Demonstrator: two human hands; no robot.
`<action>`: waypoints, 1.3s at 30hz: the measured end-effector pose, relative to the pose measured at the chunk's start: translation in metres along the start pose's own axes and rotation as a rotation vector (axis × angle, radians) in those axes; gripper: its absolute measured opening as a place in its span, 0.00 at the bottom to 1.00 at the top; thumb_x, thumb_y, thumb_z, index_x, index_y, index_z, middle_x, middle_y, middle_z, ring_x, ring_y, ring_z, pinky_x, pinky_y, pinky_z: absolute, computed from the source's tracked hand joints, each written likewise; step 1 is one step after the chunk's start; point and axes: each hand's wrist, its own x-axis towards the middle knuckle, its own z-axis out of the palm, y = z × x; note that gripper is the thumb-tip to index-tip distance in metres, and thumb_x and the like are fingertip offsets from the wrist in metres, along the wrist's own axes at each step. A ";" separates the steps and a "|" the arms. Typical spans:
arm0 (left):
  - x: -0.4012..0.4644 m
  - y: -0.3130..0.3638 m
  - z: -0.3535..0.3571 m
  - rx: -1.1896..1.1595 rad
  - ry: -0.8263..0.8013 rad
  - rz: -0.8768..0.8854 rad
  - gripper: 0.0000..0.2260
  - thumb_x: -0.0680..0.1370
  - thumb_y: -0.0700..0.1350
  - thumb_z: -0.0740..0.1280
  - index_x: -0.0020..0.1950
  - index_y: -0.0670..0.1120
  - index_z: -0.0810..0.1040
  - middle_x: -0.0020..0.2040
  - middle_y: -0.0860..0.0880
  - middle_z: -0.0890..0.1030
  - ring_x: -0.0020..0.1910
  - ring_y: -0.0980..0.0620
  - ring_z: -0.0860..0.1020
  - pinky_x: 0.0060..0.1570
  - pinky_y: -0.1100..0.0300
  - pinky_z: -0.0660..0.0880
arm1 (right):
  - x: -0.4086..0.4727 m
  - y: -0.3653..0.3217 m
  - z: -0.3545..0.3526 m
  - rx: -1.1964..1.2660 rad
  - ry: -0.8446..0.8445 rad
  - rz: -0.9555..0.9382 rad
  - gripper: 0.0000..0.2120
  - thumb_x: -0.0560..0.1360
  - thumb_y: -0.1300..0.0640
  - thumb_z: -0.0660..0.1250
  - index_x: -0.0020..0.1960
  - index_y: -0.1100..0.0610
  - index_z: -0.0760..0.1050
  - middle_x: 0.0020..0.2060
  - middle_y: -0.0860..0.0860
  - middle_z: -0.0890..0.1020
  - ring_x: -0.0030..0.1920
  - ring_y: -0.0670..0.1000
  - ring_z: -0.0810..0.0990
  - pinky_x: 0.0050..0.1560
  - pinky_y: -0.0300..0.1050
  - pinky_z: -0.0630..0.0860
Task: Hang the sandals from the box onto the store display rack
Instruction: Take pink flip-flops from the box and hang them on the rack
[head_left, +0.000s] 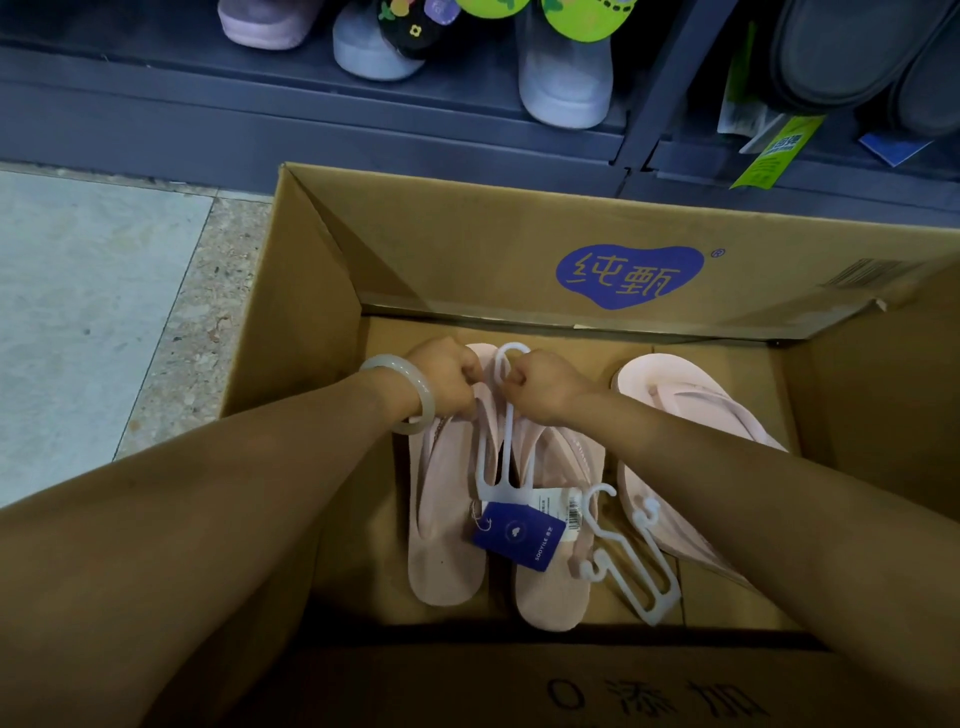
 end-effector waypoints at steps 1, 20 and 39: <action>-0.001 0.000 0.001 0.000 0.002 0.003 0.12 0.70 0.41 0.72 0.53 0.44 0.80 0.49 0.46 0.79 0.48 0.46 0.79 0.51 0.49 0.79 | 0.000 -0.001 0.001 -0.036 0.010 -0.003 0.16 0.78 0.59 0.57 0.32 0.54 0.61 0.42 0.55 0.72 0.45 0.52 0.69 0.38 0.42 0.64; -0.002 0.005 0.005 0.533 0.235 0.155 0.14 0.76 0.41 0.63 0.61 0.44 0.73 0.60 0.45 0.71 0.58 0.46 0.71 0.55 0.56 0.71 | 0.003 -0.003 0.001 0.072 0.134 -0.068 0.12 0.77 0.58 0.58 0.35 0.54 0.63 0.41 0.55 0.71 0.44 0.54 0.69 0.41 0.44 0.63; -0.005 0.012 0.011 0.764 0.271 0.217 0.17 0.75 0.44 0.65 0.63 0.44 0.70 0.59 0.45 0.73 0.59 0.47 0.71 0.63 0.54 0.66 | 0.002 -0.004 -0.004 0.083 0.144 -0.059 0.18 0.76 0.60 0.58 0.29 0.51 0.59 0.29 0.48 0.65 0.41 0.55 0.69 0.28 0.39 0.58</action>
